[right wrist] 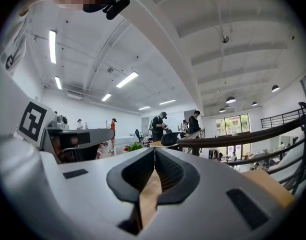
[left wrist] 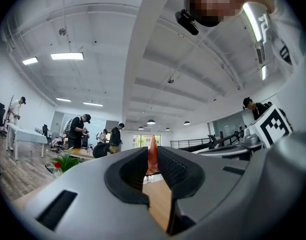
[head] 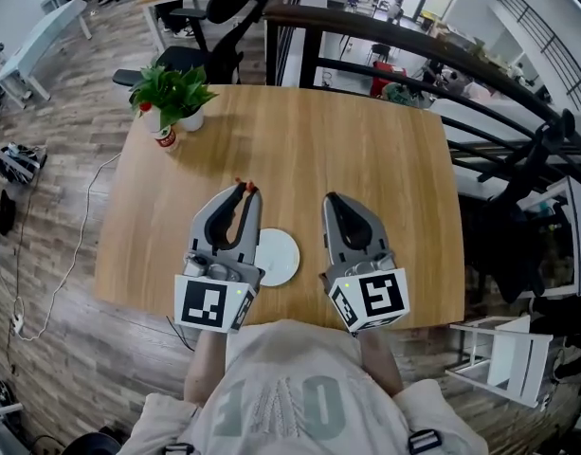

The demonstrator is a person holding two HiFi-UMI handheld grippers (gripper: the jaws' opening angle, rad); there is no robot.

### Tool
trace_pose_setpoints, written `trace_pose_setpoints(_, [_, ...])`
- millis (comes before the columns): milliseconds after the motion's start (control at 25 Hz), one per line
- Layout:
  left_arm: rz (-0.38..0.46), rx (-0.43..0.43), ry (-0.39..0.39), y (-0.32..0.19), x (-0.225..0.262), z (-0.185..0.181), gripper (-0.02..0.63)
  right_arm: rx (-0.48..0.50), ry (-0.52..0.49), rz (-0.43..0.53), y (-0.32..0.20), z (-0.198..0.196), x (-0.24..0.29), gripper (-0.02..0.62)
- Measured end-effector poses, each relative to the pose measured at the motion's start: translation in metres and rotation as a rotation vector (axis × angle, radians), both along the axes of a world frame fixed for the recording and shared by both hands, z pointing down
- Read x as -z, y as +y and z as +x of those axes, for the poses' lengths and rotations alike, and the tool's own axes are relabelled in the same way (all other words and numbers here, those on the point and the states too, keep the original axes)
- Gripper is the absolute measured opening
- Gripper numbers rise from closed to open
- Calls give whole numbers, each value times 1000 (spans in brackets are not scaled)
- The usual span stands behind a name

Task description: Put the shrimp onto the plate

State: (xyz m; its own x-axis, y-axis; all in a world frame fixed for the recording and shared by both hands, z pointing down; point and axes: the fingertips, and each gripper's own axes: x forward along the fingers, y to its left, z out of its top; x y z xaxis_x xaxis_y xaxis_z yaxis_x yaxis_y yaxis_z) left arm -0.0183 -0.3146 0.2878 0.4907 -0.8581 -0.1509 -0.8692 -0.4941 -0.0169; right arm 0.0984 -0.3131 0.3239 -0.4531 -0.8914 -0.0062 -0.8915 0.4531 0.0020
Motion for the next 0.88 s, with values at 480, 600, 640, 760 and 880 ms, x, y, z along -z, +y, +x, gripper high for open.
trace_pose_setpoints(480, [-343, 4, -69, -21, -129, 6, 63, 35, 8, -96, -1, -5, -27, 21])
trace_pose_setpoints(600, [-464, -24, -50, -19, -162, 11, 63, 24, 8, -116, -1, -1, -34, 20])
trace_pose_setpoints(640, [-489, -30, -54, -19, -170, 12, 63, 20, 9, -122, -2, 1, -36, 21])
trace_pose_setpoints(760, [-544, -40, -106, -21, -194, 14, 63, 11, 6, -147, -4, 2, -44, 21])
trace_pose_setpoints(880, [-625, -44, -138, -17, -223, 13, 63, 12, 0, -169, -2, 2, -52, 21])
